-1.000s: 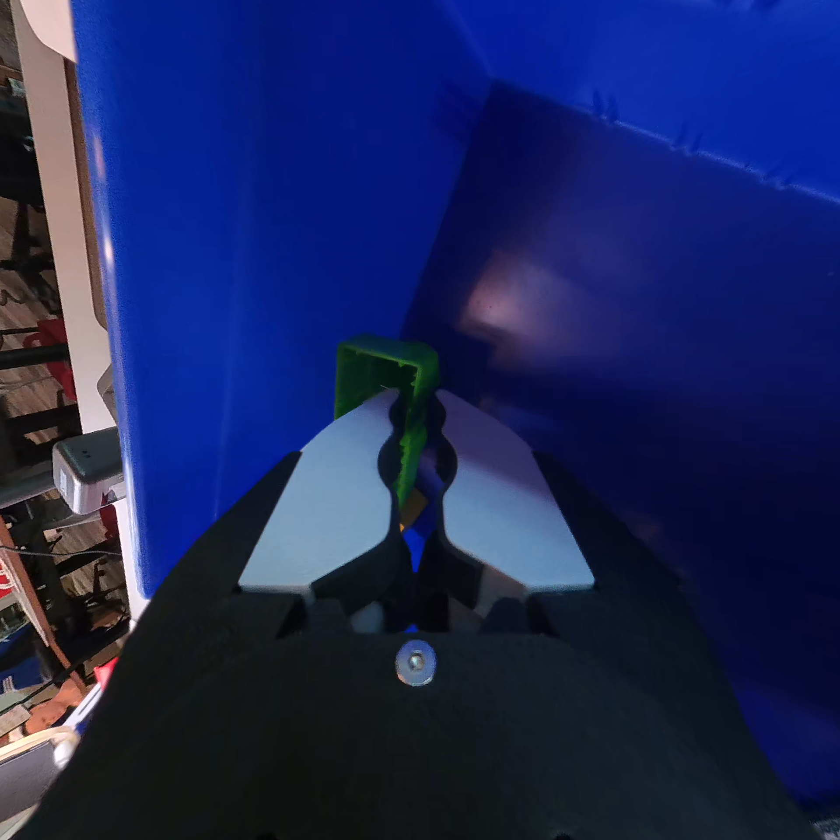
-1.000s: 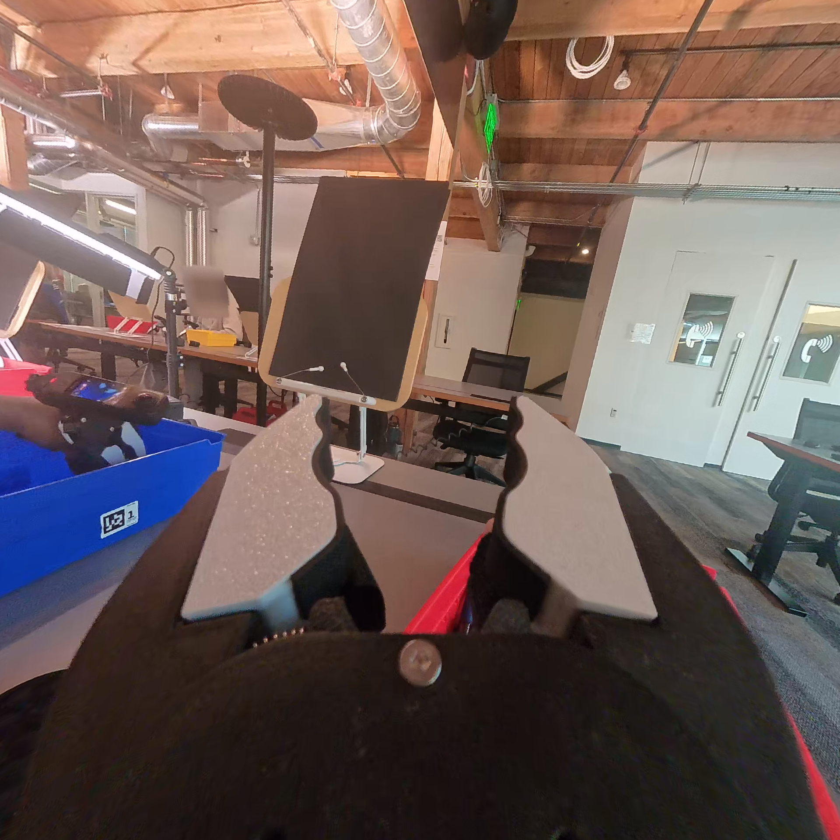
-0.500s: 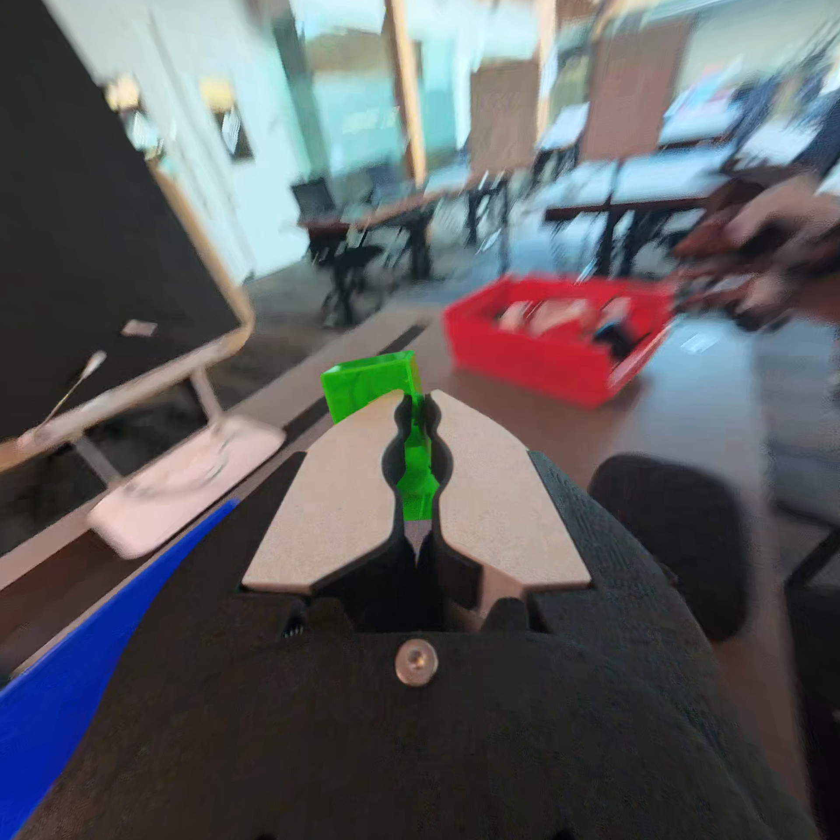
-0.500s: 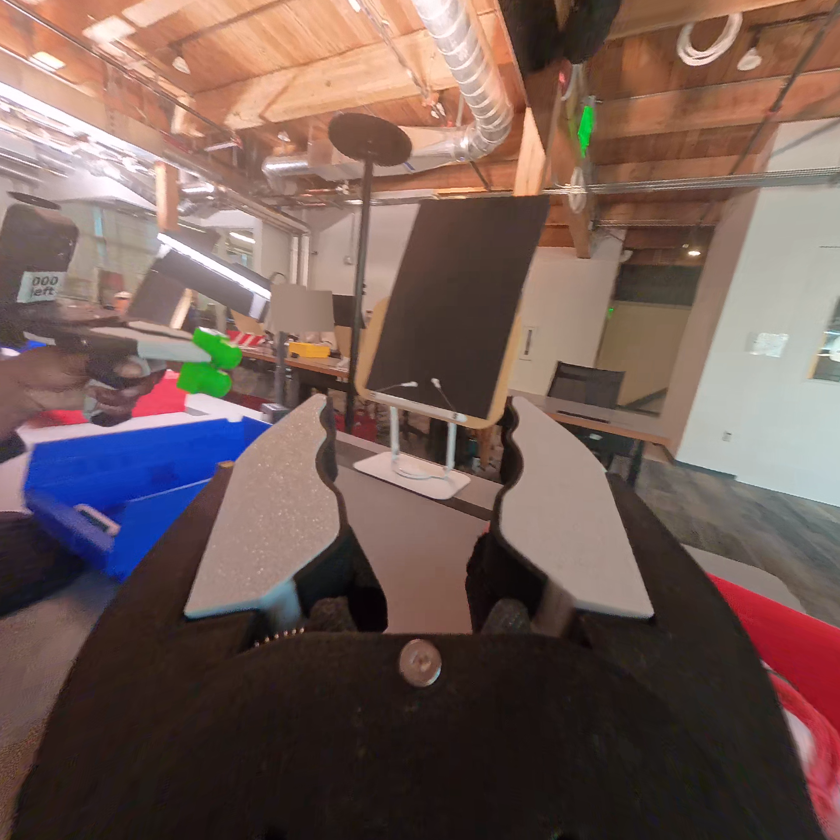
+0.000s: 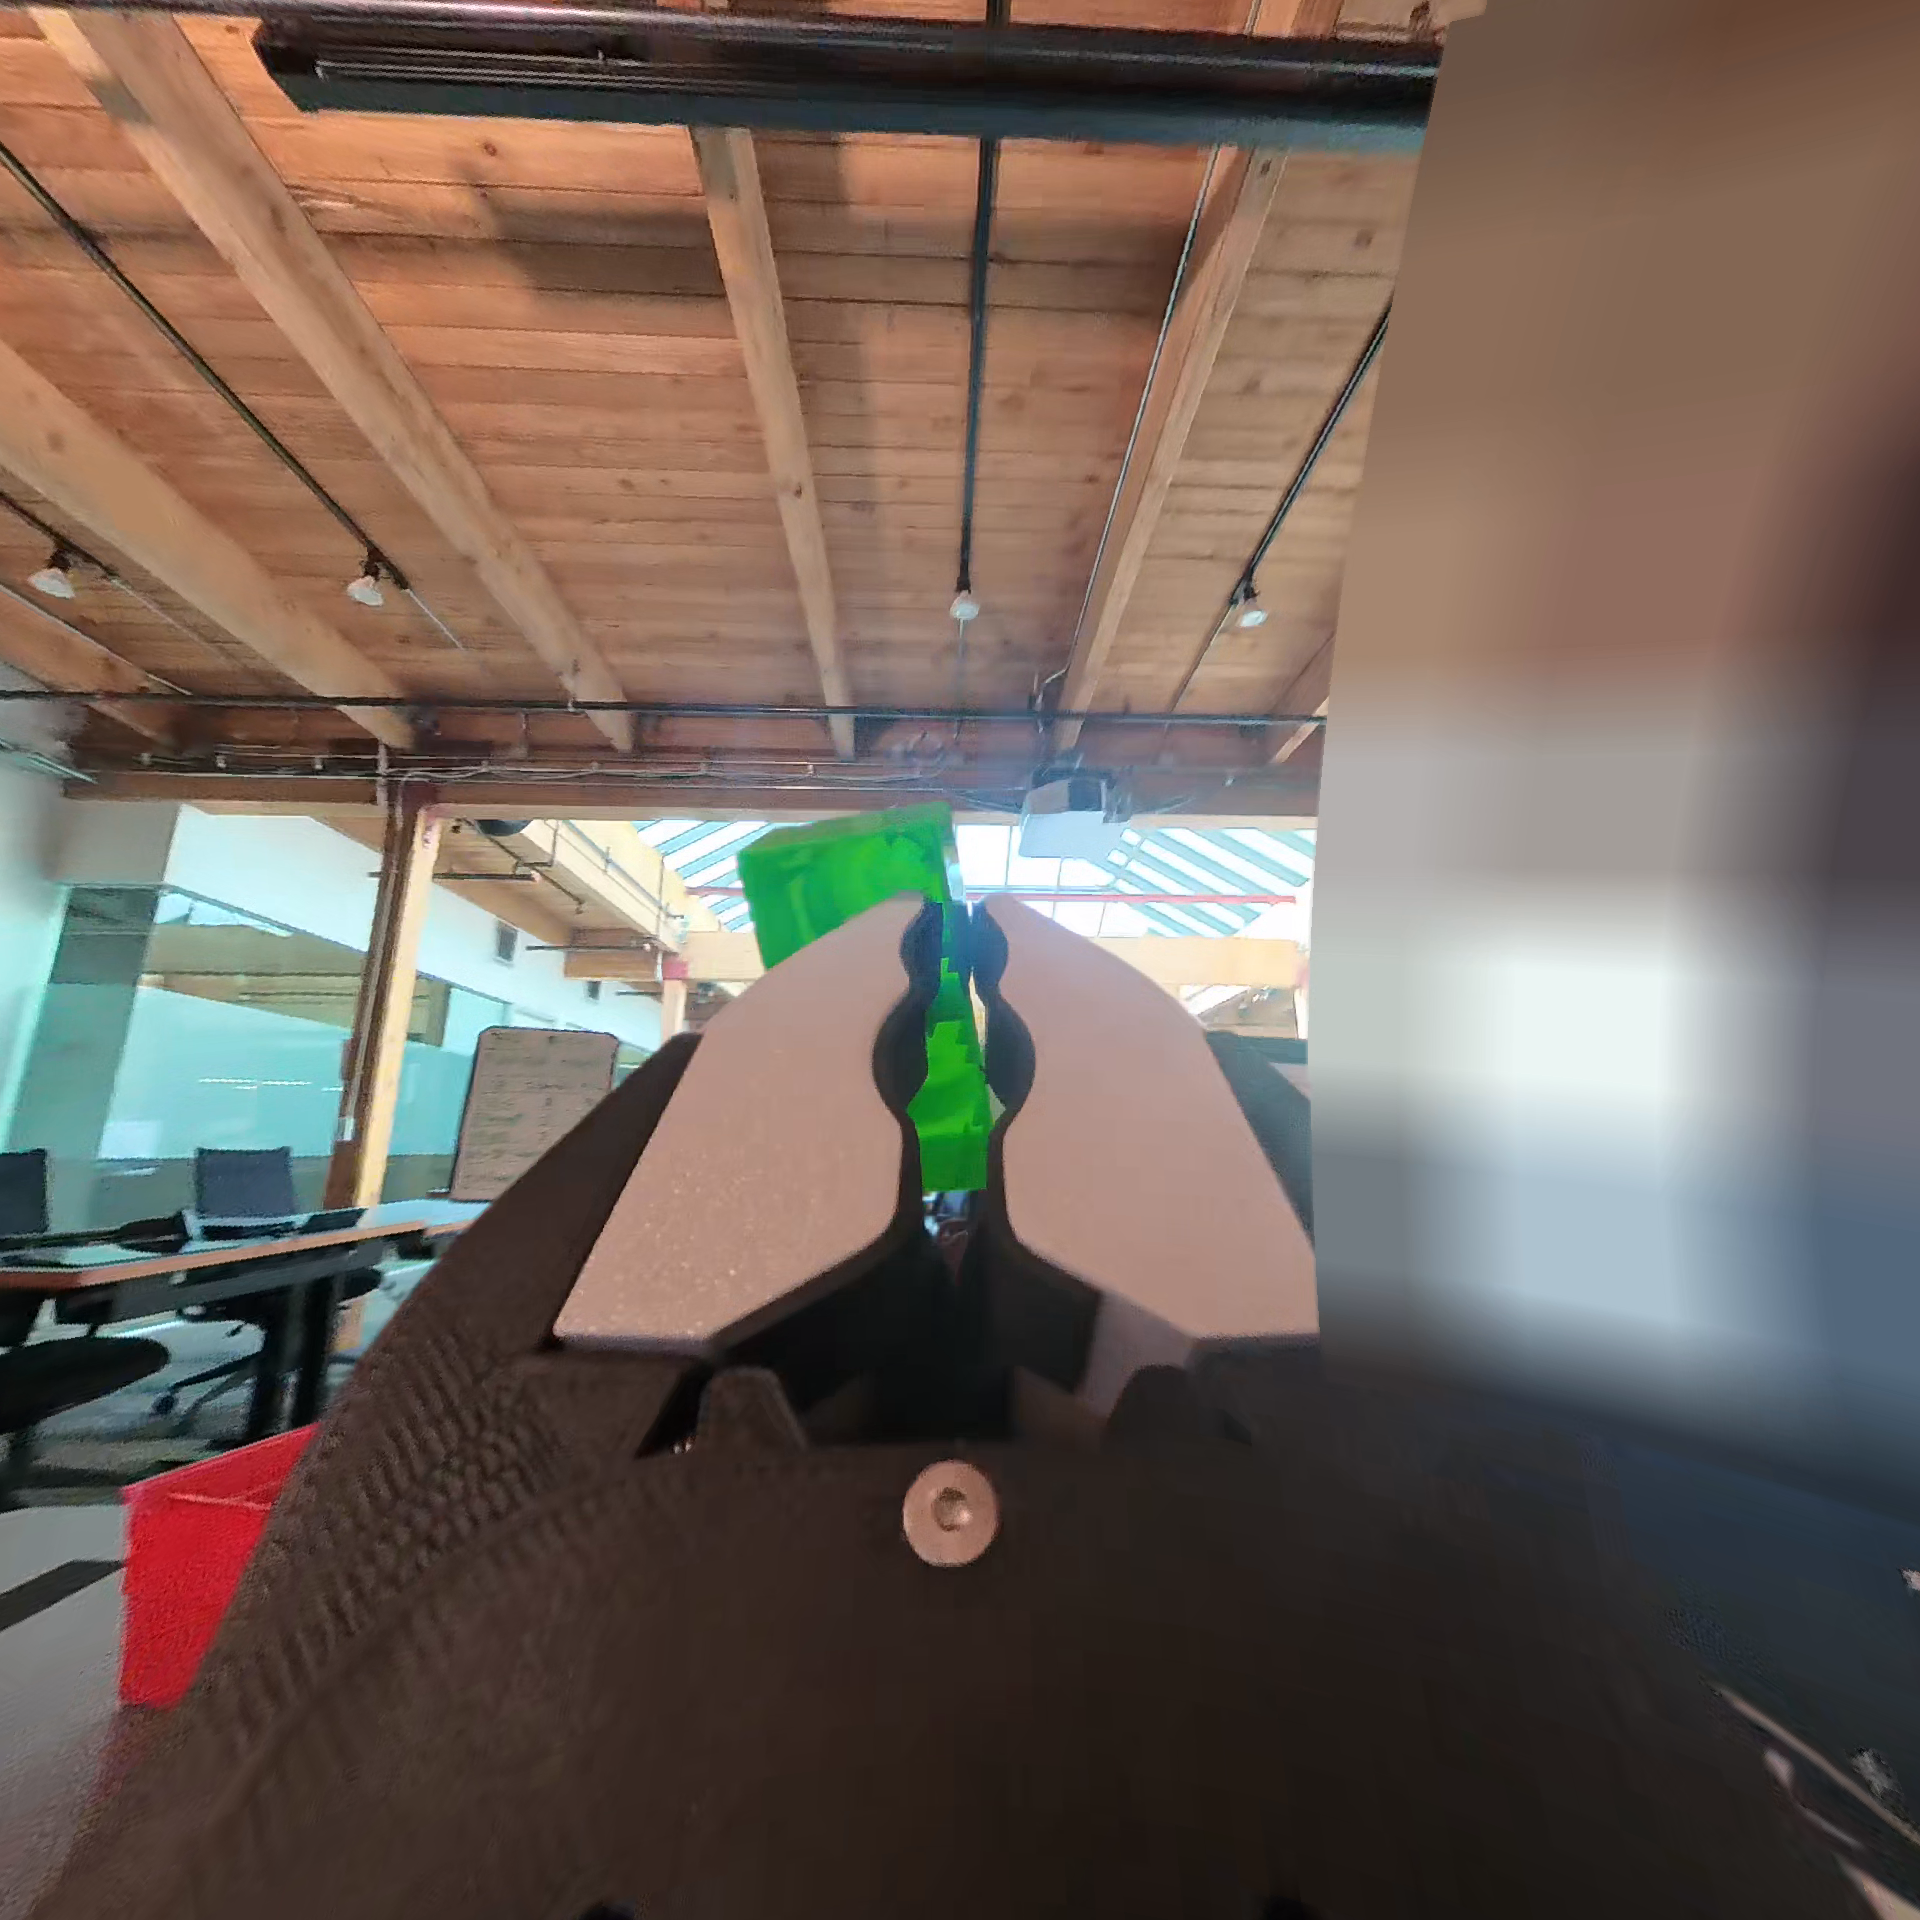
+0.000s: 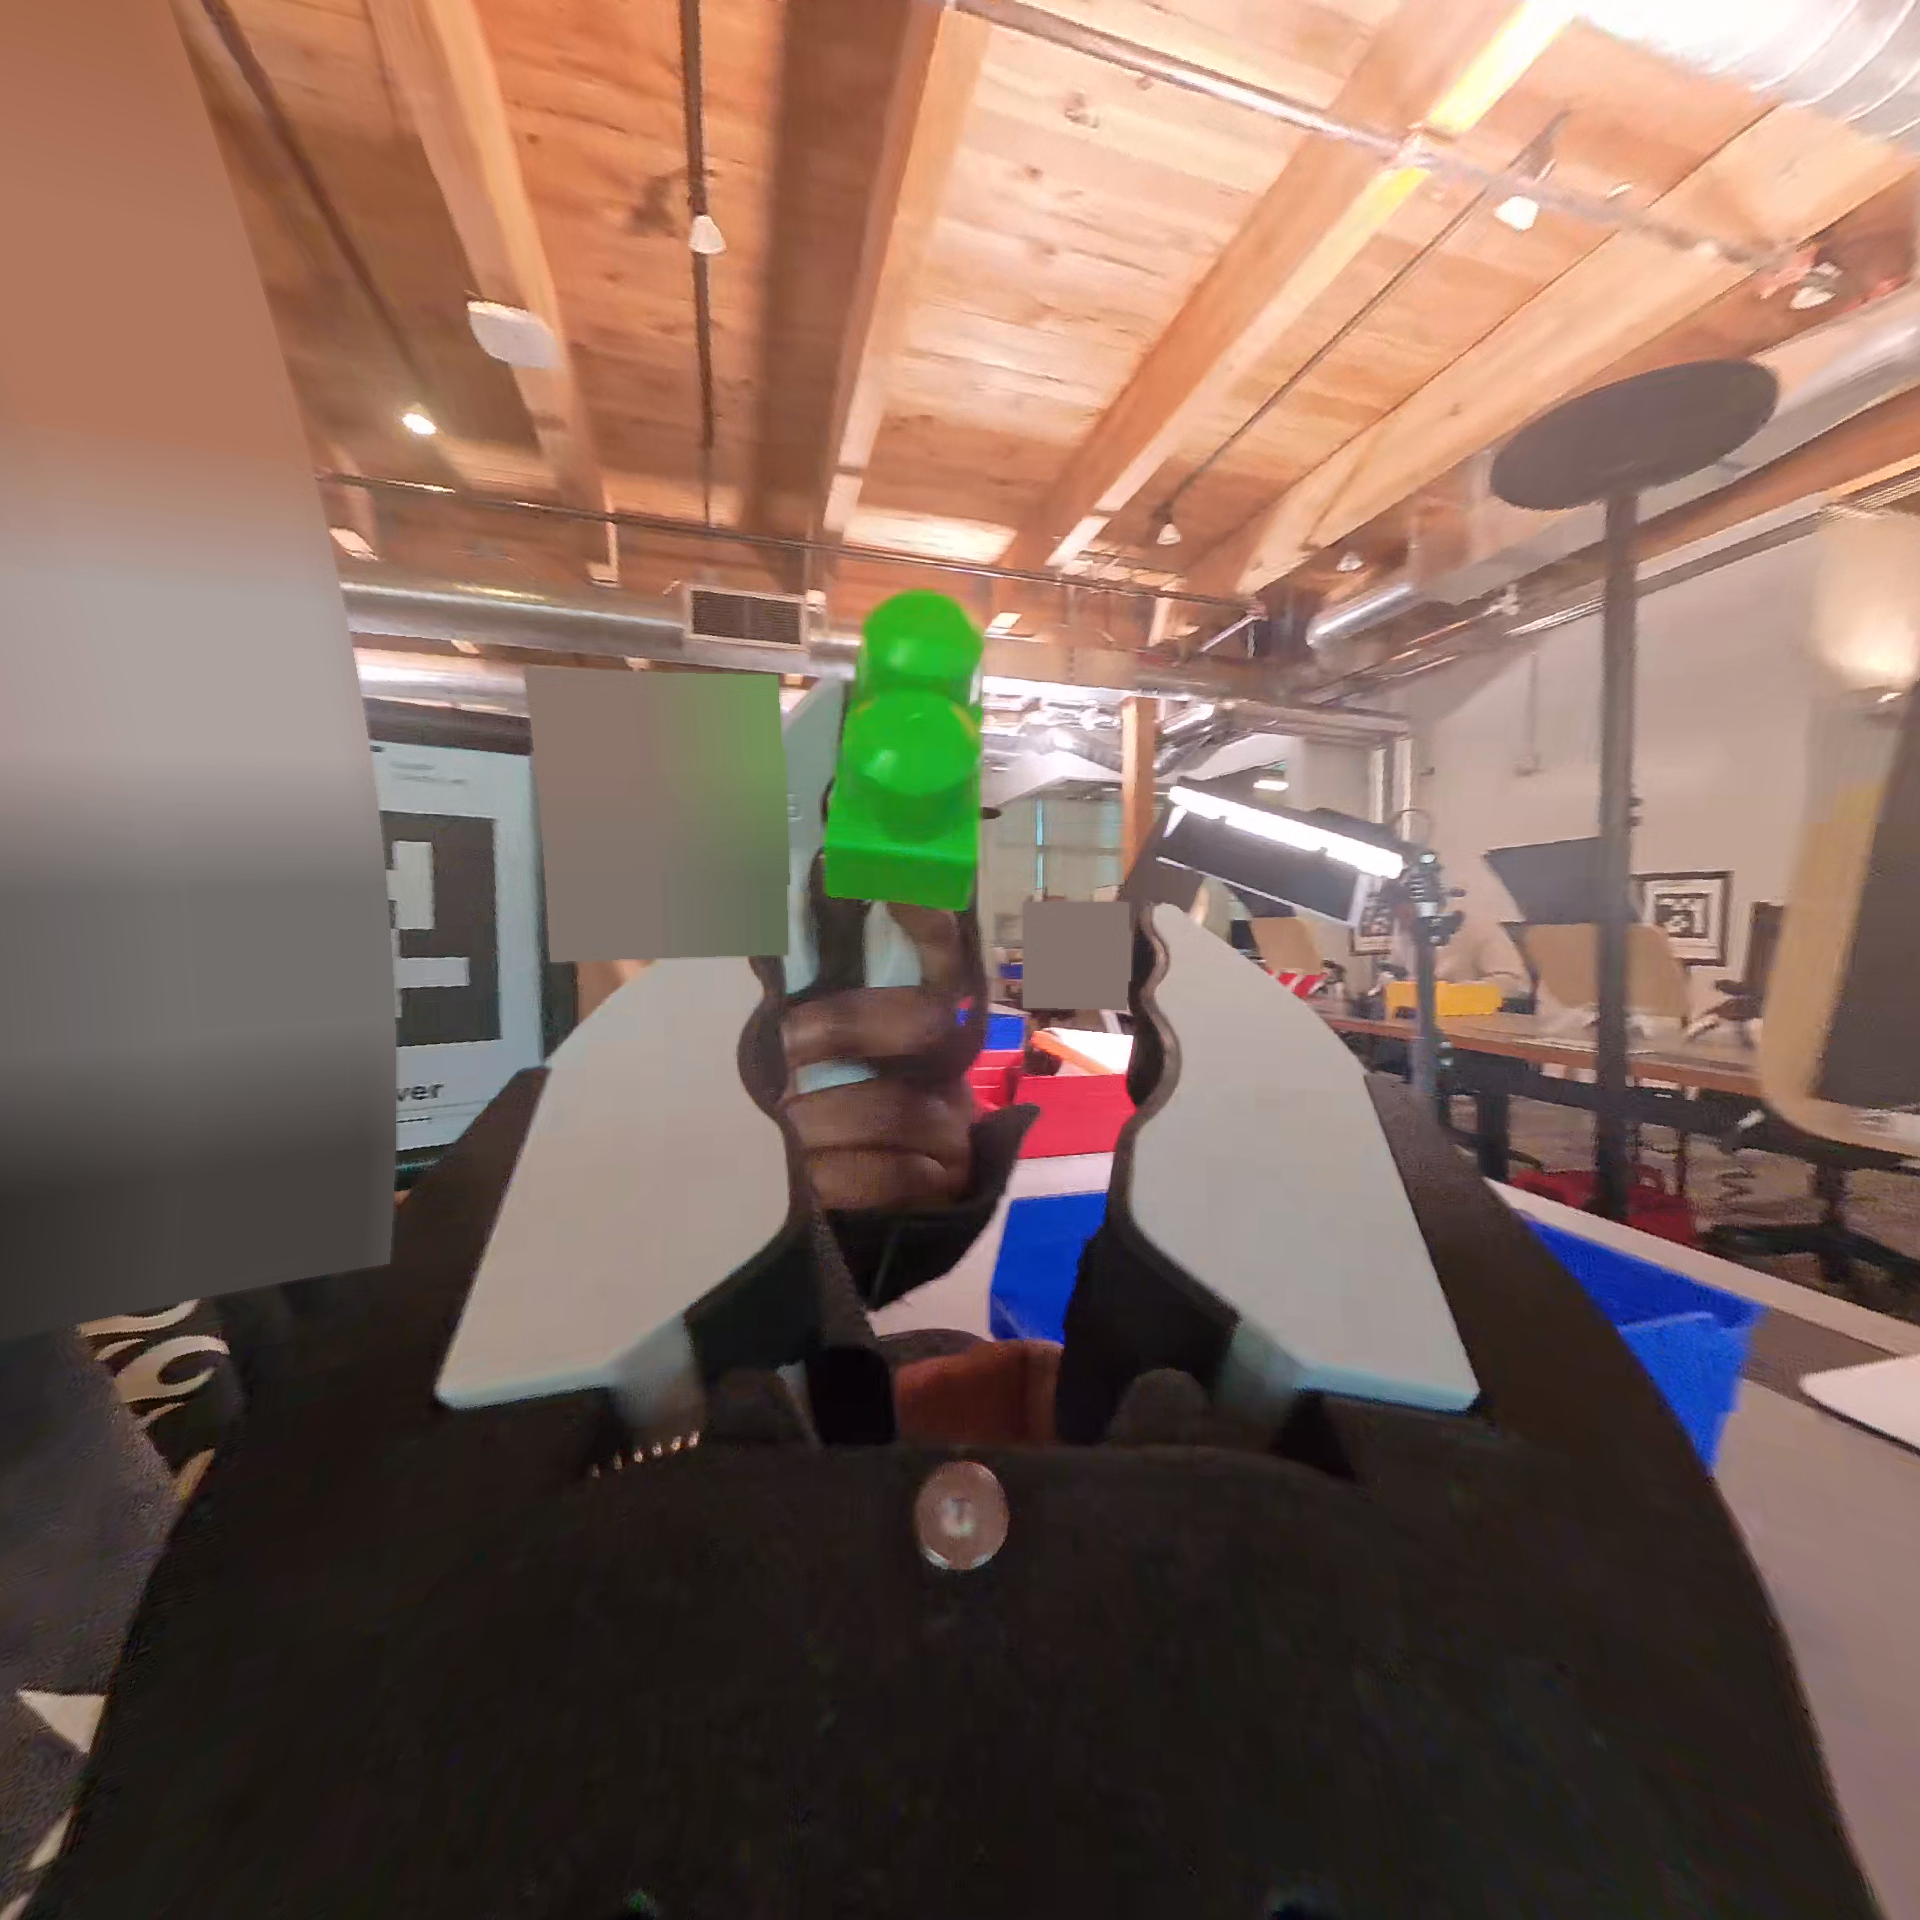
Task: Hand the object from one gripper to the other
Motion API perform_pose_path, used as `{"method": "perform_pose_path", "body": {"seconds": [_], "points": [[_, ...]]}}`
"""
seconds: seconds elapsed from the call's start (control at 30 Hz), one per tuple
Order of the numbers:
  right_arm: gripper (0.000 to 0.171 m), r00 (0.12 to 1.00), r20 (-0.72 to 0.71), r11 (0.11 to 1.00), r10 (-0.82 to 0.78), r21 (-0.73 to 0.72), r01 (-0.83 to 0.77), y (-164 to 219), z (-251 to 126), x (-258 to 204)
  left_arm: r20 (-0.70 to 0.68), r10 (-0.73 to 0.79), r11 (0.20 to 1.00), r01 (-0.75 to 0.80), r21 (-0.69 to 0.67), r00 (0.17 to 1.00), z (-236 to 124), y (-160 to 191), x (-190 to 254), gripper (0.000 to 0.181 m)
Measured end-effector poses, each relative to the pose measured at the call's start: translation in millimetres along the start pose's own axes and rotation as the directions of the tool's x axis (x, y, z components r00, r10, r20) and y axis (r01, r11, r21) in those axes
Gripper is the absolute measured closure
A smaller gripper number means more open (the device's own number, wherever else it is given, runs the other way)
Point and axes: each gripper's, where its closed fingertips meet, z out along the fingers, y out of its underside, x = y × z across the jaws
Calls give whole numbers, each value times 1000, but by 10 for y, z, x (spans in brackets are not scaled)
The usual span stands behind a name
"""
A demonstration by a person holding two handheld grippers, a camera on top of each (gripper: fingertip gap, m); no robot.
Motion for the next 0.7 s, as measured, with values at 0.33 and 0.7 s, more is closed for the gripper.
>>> {"method": "perform_pose_path", "body": {"seconds": [0.33, 0.7], "points": [[119, 998, -44, 999, -34, -10, 33, 37, 66, -128, -1, -60, 998, 60, 6, 998, 47, 276, 65, 177], [137, 998, 44, 994, -53, -92, 57, -85, -84, -86, -30, 95, 961, -99, -259, 995, -66, 331, 5, 155]]}}
